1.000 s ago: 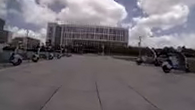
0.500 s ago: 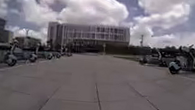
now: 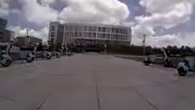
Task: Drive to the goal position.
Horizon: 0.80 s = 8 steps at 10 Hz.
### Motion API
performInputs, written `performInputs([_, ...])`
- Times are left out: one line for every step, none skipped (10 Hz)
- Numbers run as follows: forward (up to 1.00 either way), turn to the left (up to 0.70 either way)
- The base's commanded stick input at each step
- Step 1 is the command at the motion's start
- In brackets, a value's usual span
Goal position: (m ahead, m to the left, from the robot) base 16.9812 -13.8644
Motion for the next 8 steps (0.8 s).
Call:
performInputs([0.70, 0.00])
performInputs([0.70, 0.00])
performInputs([0.70, 0.00])
performInputs([0.70, 0.00])
performInputs([0.70, 0.00])
performInputs([0.70, 0.00])
performInputs([0.70, 0.00])
performInputs([0.70, 0.00])
